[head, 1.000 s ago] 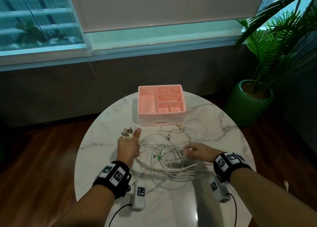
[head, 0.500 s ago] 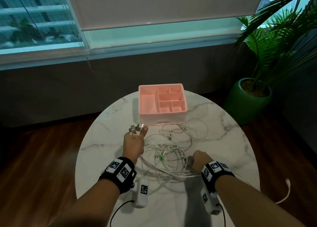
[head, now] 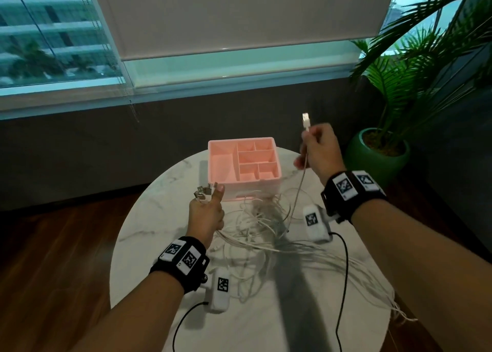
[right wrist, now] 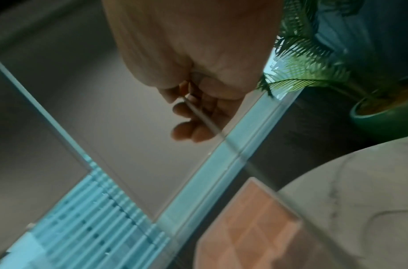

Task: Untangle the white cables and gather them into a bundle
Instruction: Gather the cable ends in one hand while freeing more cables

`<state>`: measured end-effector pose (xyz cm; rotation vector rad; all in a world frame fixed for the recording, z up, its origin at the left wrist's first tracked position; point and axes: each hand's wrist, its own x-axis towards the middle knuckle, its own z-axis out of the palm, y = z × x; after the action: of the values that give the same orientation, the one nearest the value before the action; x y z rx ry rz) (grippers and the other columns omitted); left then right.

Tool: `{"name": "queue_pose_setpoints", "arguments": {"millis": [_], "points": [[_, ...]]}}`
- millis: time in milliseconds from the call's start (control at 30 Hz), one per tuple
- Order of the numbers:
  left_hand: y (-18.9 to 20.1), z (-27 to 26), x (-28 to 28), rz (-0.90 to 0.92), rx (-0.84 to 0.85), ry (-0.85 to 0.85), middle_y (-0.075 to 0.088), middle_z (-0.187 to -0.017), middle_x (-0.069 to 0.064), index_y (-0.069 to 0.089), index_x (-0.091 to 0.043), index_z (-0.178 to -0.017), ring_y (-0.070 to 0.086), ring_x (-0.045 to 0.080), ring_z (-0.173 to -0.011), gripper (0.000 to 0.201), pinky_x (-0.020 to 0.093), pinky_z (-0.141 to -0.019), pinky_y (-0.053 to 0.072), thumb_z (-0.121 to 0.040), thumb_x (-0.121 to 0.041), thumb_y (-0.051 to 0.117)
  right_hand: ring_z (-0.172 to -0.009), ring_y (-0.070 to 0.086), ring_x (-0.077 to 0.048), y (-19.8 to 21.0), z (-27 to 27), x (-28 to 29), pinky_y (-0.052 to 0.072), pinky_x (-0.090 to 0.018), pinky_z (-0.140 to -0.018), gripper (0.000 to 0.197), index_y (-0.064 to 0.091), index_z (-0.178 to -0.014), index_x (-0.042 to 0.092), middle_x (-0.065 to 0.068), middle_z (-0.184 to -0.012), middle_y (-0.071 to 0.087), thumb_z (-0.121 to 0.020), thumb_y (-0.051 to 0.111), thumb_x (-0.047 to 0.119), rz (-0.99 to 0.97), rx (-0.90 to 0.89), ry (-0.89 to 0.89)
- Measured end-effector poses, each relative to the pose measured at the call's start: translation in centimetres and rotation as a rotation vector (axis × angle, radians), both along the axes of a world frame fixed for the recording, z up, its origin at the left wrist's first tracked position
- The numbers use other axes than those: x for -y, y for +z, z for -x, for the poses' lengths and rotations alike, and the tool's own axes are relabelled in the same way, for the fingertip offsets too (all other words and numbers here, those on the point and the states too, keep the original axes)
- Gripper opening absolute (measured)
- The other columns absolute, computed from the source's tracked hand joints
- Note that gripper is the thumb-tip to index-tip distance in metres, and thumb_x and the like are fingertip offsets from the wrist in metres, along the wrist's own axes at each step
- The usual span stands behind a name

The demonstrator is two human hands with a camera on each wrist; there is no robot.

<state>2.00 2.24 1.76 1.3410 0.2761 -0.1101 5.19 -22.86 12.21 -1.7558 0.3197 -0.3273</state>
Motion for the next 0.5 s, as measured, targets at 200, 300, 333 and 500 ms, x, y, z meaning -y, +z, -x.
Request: {"name": "queue_pose_setpoints", "arguments": {"millis": [200, 300, 333, 500], "points": [[1.4, 0.7, 1.0, 0.096, 0.016, -0.021, 0.026, -0.054, -0.006, 0.046, -0.020, -0.073, 0.020, 0.008, -0.042, 0.035, 0.019, -0.040, 0.018, -0.099, -0.037, 0.063, -0.068, 0.054, -0.012, 0.7, 1.0, -5.9, 0.048, -0.027, -0.059, 0.003, 0.057, -0.099, 0.019, -0.003, -0.088, 0.061, -0.098, 0.058, 0.022, 0.147, 0.069, 0.283], [1.5, 1.1, 1.3, 0.169, 0.000, -0.006, 0.026, -0.051, -0.007, 0.051, -0.013, -0.077, 0.021, 0.008, -0.041, 0.037, 0.019, -0.039, 0.019, -0.100, -0.041, 0.060, -0.064, 0.047, -0.009, -3.1, 2.6, -8.7, 0.041, -0.025, -0.061, 0.005, 0.057, -0.094, 0.019, 0.002, -0.076, 0.054, -0.098, 0.059, 0.018, 0.214, 0.037, 0.445], [1.5, 1.2, 1.3, 0.188, -0.002, 0.000, 0.025, -0.052, -0.007, 0.052, -0.012, -0.079, 0.021, 0.008, -0.041, 0.038, 0.020, -0.039, 0.019, -0.101, -0.042, 0.058, -0.063, 0.046, -0.010, -4.2, 3.1, -9.5, 0.040, -0.025, -0.060, 0.004, 0.056, -0.094, 0.019, 0.002, -0.075, 0.053, -0.097, 0.059, 0.018, 0.209, 0.018, 0.468], [1.8, 1.8, 1.1, 0.202, -0.009, 0.039, 0.031, -0.049, -0.003, 0.050, -0.011, -0.070, 0.027, 0.009, -0.040, 0.045, 0.021, -0.038, 0.022, -0.100, -0.043, 0.057, -0.052, 0.050, -0.005, -7.5, 5.6, -12.4, 0.040, -0.019, -0.054, 0.009, 0.053, -0.094, 0.015, -0.001, -0.069, 0.057, -0.095, 0.062, 0.015, 0.124, -0.065, 0.488]]}}
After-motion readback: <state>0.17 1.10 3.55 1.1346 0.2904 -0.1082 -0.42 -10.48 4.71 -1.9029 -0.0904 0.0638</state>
